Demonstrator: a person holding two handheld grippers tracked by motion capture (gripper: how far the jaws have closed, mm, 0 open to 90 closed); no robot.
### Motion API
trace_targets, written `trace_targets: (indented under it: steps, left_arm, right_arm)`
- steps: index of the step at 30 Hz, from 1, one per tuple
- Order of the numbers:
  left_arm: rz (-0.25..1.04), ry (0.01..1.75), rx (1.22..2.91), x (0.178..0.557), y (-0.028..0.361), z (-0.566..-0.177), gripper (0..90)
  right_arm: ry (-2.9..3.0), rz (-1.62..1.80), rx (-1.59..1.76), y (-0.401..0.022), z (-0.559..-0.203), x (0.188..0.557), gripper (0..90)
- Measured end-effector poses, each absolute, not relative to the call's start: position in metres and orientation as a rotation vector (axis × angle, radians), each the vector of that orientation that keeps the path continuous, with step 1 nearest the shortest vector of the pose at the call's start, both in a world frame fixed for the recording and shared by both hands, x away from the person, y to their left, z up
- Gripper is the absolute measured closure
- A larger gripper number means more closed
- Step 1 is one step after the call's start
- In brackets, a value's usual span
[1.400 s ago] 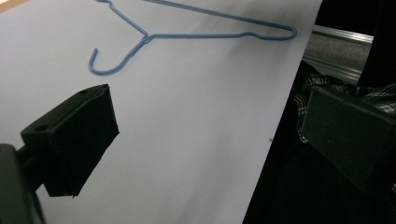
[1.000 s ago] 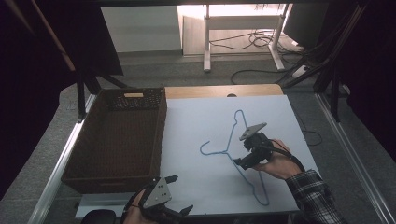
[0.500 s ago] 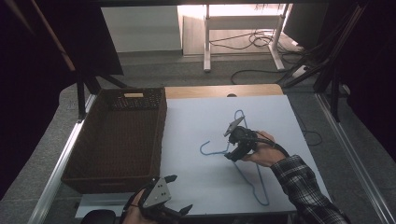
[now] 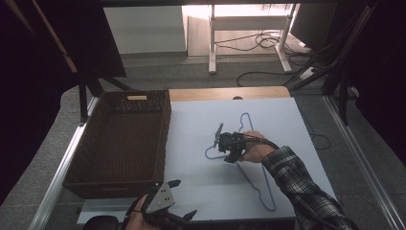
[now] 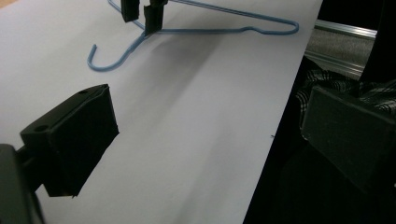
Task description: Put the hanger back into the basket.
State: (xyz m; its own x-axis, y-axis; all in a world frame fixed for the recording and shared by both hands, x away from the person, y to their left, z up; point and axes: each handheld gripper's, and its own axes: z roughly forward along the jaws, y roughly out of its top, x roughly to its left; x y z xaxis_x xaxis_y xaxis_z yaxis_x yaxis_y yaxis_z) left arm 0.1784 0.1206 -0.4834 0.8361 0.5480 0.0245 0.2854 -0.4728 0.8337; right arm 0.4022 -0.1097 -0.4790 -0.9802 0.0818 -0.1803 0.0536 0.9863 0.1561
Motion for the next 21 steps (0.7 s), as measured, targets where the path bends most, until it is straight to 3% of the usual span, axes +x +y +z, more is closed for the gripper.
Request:
trace_targets:
  steps: [11, 21]
  left_arm:
    - [0.363, 0.601, 2.103, 0.178, 0.120, -0.484, 3.4]
    - [0.359, 0.598, 2.108, 0.177, 0.119, -0.484, 3.4]
  right_arm:
    - [3.001, 0.076, -0.066, -0.087, -0.491, 0.412, 73.9]
    - [3.052, -0.028, -0.128, -0.077, -0.496, 0.416, 84.4]
